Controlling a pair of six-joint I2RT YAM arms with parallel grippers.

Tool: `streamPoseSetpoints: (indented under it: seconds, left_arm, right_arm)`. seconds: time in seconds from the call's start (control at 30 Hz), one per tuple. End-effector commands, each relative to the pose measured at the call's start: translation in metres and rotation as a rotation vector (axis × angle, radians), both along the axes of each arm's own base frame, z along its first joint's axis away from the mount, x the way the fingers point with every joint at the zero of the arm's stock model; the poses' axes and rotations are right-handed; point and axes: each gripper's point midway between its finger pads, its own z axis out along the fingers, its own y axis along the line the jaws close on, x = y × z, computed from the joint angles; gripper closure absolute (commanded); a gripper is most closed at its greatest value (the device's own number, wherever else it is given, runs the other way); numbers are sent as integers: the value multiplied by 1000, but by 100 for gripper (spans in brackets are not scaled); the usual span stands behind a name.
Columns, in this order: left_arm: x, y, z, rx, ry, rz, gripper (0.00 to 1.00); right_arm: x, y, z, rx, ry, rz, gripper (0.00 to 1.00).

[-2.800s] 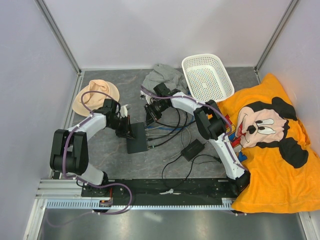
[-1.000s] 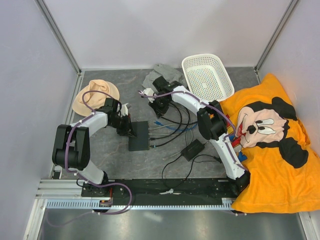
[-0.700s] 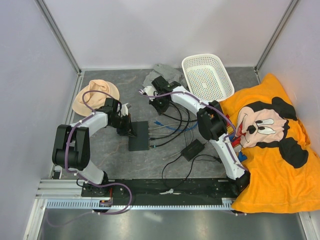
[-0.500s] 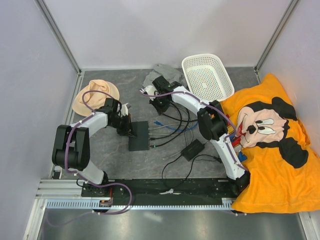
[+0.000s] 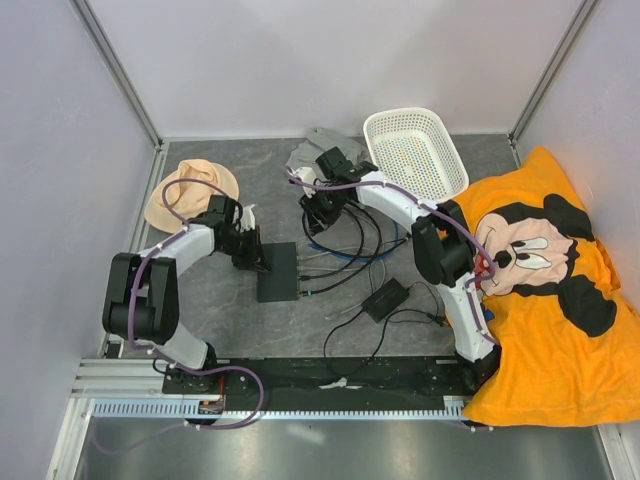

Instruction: Pull the plug from the switch port

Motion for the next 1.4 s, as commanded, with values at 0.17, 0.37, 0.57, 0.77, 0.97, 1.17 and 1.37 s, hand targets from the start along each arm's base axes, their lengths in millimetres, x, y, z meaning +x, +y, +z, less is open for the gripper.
streamPoseSetpoints:
  seconds: [0.17, 0.37, 0.57, 0.77, 0.97, 1.17, 1.37]
  left_arm:
    - [13, 18, 41, 97, -185, -35, 98]
    - [-1, 17, 39, 59, -181, -14, 98]
    - [3, 18, 43, 66, -190, -13, 99]
    - [6, 16, 45, 53, -194, -11, 98]
    - [6, 14, 42, 42, -172, -11, 99]
    - [8, 21, 36, 81, -151, 23, 98]
    - [17, 69, 31, 337, -109, 176, 98]
  right_arm:
    - [-44, 29, -3, 81, 116, 103, 73]
    - [-48, 43, -20, 56, 123, 127, 76]
    - [-51, 49, -49, -26, 111, 125, 79]
    - [-59, 70, -41, 24, 112, 160, 78]
    - [-59, 75, -36, 39, 113, 152, 78]
    - [-43, 59, -20, 53, 94, 115, 78]
    - [-31, 48, -22, 49, 100, 102, 78]
